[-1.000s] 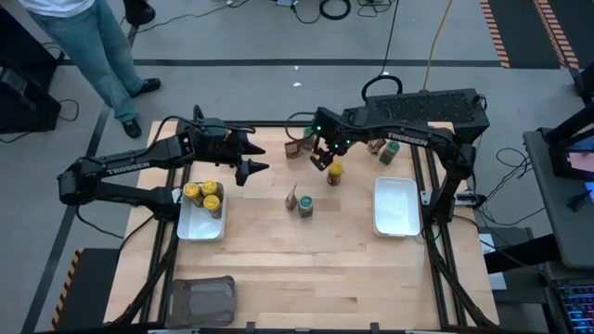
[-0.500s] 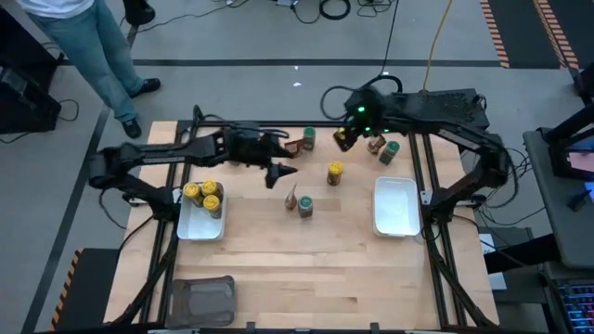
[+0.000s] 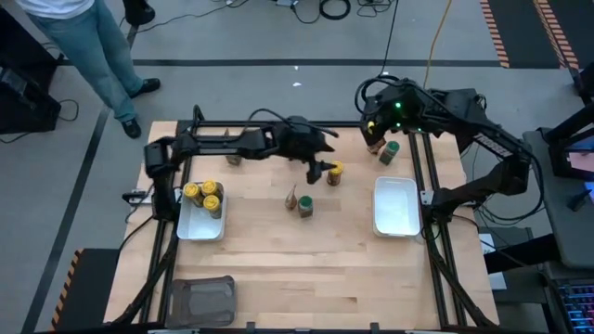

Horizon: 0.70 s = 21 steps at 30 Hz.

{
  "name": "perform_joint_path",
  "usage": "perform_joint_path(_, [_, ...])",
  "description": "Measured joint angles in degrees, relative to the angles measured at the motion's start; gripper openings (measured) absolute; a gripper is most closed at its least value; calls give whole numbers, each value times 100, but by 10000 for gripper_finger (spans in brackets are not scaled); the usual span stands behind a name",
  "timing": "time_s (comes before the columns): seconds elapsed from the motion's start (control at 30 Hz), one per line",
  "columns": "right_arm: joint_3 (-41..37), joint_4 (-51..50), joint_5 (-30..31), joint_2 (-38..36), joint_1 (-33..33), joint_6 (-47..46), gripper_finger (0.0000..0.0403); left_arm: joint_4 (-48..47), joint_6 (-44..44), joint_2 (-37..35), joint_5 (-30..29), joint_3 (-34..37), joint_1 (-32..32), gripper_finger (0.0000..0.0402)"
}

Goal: Sort spices by type
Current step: Put the yellow seasoning bottle into the left white bin

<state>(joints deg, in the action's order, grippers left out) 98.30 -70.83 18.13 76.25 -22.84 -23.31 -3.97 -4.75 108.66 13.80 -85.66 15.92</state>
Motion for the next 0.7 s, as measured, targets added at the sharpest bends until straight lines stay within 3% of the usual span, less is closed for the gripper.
perform_joint_path(0.2, [-2,-190,-22,0,-81,197,265,-10,-59,707,-76,-507,-45,274])
perform_joint_path(0.37, [-107,-183,-14,-19,-87,320,265,-74,-24,894,-144,-702,-82,281])
perform_joint_path(0.7, [-585,55,-40,-52,-163,498,265,-192,-346,909,-1054,-811,-304,380])
